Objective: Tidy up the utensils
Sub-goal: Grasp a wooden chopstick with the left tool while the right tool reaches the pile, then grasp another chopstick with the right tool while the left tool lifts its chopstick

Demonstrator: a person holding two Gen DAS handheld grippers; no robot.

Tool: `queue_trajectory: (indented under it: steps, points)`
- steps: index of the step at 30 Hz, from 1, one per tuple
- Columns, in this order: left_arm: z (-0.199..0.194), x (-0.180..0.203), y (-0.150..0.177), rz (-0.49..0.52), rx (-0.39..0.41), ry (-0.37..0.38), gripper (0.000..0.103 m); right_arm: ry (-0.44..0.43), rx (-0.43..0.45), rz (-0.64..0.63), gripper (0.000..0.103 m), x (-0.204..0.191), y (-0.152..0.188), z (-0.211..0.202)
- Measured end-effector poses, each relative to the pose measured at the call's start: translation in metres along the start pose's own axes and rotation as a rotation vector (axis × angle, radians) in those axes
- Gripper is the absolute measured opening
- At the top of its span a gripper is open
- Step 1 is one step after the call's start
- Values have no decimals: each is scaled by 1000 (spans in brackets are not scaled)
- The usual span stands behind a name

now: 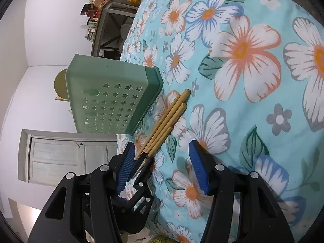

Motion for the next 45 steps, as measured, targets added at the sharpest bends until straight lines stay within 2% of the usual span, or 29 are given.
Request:
queue_trajectory:
  steps: [8, 18, 26, 32, 38, 43, 45]
  points:
    - [8, 17, -12, 72, 0, -32, 9, -3, -2, 4, 55, 1, 1, 1]
    - [-12, 2, -18, -30, 64, -7, 8, -8, 3, 15, 55, 1, 1, 1]
    - [-42, -36, -12, -266, 137, 53, 7, -46, -3, 32, 54, -5, 3, 3]
    - [-67, -74, 6, -517, 229, 104, 7, -36, -15, 68, 50, -10, 1, 19]
    - [-86, -111, 39, -777, 352, 194, 5, -8, -3, 107, 45, -10, -3, 32]
    - [-89, -119, 50, -865, 391, 223, 5, 9, 10, 124, 35, -8, -6, 40]
    - [-88, -120, 53, -883, 401, 234, 5, 16, 18, 129, 29, -7, -7, 43]
Point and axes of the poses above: each gripper's, at about its wrist camera, not at the fingertips, and z roughly the way its jaws point, x to its right, y to its underside, the point moved 1 cm from there along z, roughly the way its jaws point, and after that the axes turned 6 degrees about y, right-handed, at the moved point
